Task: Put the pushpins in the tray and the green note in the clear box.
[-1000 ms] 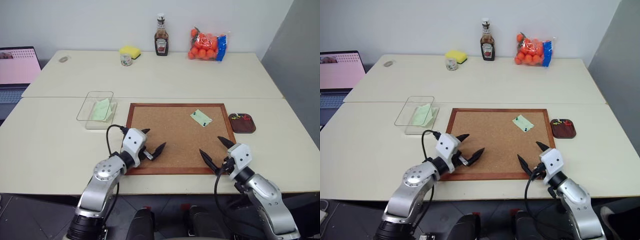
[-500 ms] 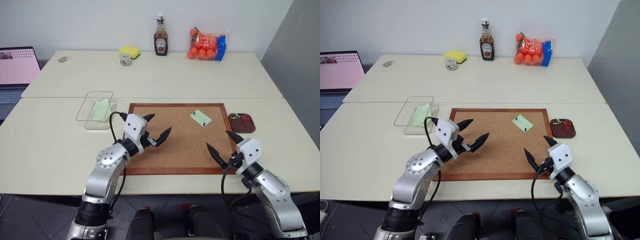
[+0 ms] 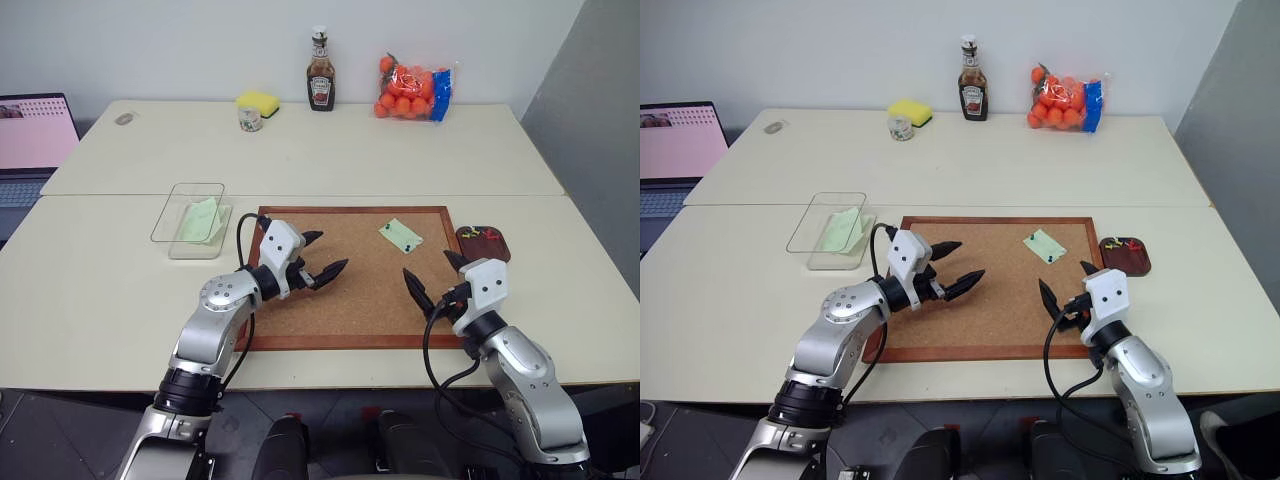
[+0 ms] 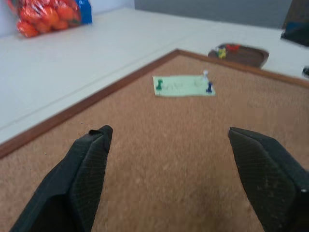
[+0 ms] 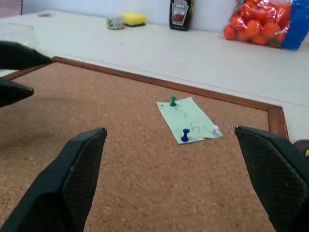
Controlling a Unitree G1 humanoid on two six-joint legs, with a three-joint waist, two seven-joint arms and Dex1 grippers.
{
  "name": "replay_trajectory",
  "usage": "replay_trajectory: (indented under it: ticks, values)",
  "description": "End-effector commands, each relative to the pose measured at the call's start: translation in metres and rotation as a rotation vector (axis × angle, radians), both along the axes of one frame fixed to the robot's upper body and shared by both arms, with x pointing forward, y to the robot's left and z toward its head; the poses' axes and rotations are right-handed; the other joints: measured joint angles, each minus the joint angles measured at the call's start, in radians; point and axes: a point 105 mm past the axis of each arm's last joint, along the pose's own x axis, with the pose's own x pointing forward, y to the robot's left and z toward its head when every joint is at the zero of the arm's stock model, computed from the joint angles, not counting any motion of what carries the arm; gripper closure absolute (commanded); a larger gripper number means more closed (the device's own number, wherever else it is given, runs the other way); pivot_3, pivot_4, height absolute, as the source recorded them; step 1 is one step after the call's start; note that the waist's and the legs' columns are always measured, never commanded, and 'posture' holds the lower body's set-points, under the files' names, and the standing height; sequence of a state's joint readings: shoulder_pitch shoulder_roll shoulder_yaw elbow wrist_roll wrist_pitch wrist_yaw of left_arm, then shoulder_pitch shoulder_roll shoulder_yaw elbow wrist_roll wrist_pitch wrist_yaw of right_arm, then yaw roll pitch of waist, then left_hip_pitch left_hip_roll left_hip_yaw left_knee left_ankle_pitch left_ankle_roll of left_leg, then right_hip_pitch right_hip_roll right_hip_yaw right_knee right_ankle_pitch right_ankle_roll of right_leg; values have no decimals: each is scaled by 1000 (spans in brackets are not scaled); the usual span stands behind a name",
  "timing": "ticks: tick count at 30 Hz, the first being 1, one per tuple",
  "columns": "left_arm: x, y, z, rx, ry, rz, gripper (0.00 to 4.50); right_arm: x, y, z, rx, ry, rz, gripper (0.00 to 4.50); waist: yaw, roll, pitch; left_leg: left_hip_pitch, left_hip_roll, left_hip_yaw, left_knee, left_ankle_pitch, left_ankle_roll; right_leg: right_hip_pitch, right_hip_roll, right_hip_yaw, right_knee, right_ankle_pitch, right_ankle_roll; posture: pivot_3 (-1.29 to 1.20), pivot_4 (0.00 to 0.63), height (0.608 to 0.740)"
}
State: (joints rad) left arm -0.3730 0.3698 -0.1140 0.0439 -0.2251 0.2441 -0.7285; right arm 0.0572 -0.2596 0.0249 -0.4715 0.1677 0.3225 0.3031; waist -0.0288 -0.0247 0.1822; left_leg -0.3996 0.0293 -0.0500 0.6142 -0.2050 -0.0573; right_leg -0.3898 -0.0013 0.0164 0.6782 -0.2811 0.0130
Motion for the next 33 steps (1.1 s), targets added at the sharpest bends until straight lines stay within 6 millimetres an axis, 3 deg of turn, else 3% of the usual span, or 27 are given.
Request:
replay_trajectory:
  ticks: [1, 10, 18, 24, 28, 33]
  values:
    - [2, -2, 2, 30, -17, -37, 1260, 2, -1, 24, -1, -75, -17, 0, 0, 0, 0, 0, 0, 0, 0, 0, 0, 0, 0, 0, 0, 0, 0, 0, 150, 740]
    - [-1, 0, -9, 50, 7, -38, 3173, 7, 11, 23, -26, -55, 31, 0, 0, 0, 0, 0, 0, 0, 0, 0, 0, 0, 0, 0, 0, 0, 0, 0, 150, 740]
    - [-1, 3, -29, 106, 71, -13, 4483, 34, 18, 38, -32, -74, 46, 0, -1, 0, 0, 0, 0, 0, 0, 0, 0, 0, 0, 0, 0, 0, 0, 0, 150, 740]
    - [-5, 0, -36, 123, 99, -28, 4483, 78, 25, 40, 4, 28, 27, 0, -3, 0, 0, 1, 0, 1, 0, 0, 0, 0, 0, 0, 1, 1, 1, 0, 150, 740]
    - [-5, -1, -37, 130, 100, -31, 4483, 107, 24, 30, -1, 106, -25, 0, -2, 0, 0, 1, 0, 1, -1, 0, 0, 0, 0, 0, 1, 0, 0, 0, 150, 740]
    - [-7, -2, -36, 136, 98, -38, 4483, 128, 27, 18, 8, 157, -38, 0, -1, 0, 0, 0, 0, 1, -1, 0, 0, 0, 0, 0, 1, 0, 0, 0, 150, 740]
